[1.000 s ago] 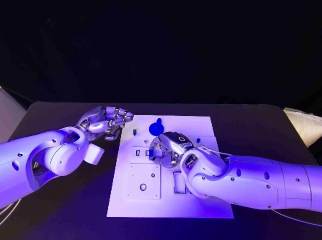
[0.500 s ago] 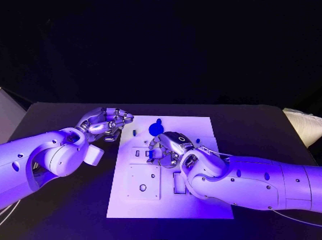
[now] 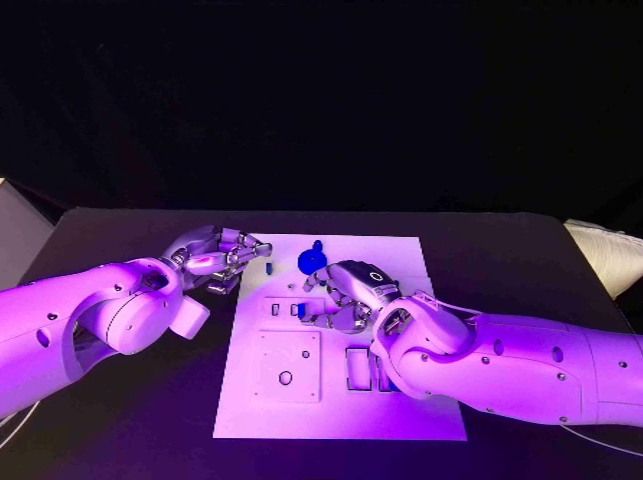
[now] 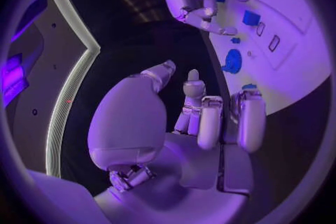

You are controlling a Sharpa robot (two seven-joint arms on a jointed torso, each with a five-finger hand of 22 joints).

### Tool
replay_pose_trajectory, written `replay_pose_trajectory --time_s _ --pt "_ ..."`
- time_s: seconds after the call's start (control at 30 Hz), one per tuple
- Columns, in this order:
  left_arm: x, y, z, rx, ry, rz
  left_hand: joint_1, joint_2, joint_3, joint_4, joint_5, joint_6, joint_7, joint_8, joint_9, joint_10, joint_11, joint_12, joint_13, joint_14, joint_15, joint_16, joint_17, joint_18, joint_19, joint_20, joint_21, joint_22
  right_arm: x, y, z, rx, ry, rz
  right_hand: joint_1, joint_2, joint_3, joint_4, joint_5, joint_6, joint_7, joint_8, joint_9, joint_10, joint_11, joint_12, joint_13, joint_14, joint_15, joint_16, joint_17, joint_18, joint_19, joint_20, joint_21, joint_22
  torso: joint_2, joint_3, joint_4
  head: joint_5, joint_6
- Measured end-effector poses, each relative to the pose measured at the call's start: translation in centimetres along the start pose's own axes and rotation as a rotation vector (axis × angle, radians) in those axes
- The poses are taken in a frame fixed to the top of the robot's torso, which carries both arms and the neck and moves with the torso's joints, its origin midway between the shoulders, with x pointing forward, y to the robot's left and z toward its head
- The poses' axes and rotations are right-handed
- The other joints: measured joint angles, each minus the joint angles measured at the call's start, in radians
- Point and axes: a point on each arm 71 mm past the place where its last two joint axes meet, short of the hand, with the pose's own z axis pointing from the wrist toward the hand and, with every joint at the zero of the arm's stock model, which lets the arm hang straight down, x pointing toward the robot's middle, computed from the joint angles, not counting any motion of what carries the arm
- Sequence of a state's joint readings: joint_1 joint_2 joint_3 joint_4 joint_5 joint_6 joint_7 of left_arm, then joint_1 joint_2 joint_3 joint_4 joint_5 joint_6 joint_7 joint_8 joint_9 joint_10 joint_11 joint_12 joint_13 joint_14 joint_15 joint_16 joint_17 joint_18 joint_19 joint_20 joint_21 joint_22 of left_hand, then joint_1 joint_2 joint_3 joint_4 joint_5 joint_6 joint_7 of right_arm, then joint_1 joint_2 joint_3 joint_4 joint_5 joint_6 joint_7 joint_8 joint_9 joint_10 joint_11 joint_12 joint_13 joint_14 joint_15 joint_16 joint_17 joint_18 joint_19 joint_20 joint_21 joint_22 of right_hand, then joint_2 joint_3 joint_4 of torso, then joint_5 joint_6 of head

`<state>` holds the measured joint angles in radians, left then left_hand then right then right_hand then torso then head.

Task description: Assemble the parts on the task board

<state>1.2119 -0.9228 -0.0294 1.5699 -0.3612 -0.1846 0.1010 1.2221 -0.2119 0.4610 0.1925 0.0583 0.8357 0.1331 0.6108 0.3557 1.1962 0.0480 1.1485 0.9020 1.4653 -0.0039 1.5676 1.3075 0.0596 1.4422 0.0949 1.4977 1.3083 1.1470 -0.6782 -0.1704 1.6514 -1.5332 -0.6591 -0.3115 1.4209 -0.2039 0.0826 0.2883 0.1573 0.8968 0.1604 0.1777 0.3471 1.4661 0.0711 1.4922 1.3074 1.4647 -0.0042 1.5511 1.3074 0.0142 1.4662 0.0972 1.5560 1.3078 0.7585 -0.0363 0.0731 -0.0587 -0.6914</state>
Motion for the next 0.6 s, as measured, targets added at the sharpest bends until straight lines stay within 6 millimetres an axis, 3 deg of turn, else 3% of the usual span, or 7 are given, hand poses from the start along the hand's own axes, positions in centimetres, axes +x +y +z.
replay_pose_trajectory --time_s 0.13,0.33,0.6 --pt "0.5 0.6 0.3 -0.094 0.038 0.07 -0.015 0.004 -0.008 0.028 0.0 -0.005 -0.005 0.015 0.017 0.002 -0.002 0.002 0.007 0.0 -0.007 0.0 0.0 0.0 0.003 -0.003 0.0 0.0 -1.7 -0.5 0.2 -0.045 -0.014 0.036 0.032 0.013 0.008 -0.007 0.035 0.0 0.0 0.0 0.0 0.0 0.0 0.0 0.0 -0.001 0.001 0.0 0.0 0.0 0.0 0.0 -0.009 0.0 -0.007 0.0016 -0.0027 0.005 -0.002" --pt "1.6 1.2 1.2 -0.242 0.123 0.205 -0.015 0.004 -0.01 0.034 0.0 -0.008 -0.008 0.017 0.024 0.002 -0.002 0.002 0.005 0.0 -0.007 0.0 0.0 0.0 0.003 -0.003 0.0 0.0 -4.6 -2.1 0.6 -0.012 -0.036 0.178 0.067 0.025 0.058 -0.01 0.11 0.011 -0.003 0.012 0.002 0.0 0.0 0.0 0.0 -0.002 0.001 0.0 0.0 0.0 0.0 0.0 -0.019 0.0 -0.024 0.0053 -0.0062 0.015 -0.01" --pt "2.6 0.4 2.7 -0.369 0.183 0.379 -0.035 0.008 -0.031 0.08 0.0 -0.023 -0.009 0.032 0.046 0.002 -0.002 0.002 -0.003 0.0 -0.007 0.0 0.0 0.0 -0.002 -0.009 -0.004 0.0 -8.8 -6.1 1.4 0.168 -0.104 0.378 0.066 0.025 0.063 -0.01 0.116 0.011 -0.003 0.012 0.001 0.0 0.0 0.0 0.0 -0.002 0.001 0.0 0.0 0.0 0.0 0.0 -0.021 0.0 -0.045 0.0101 -0.0115 0.027 -0.025"
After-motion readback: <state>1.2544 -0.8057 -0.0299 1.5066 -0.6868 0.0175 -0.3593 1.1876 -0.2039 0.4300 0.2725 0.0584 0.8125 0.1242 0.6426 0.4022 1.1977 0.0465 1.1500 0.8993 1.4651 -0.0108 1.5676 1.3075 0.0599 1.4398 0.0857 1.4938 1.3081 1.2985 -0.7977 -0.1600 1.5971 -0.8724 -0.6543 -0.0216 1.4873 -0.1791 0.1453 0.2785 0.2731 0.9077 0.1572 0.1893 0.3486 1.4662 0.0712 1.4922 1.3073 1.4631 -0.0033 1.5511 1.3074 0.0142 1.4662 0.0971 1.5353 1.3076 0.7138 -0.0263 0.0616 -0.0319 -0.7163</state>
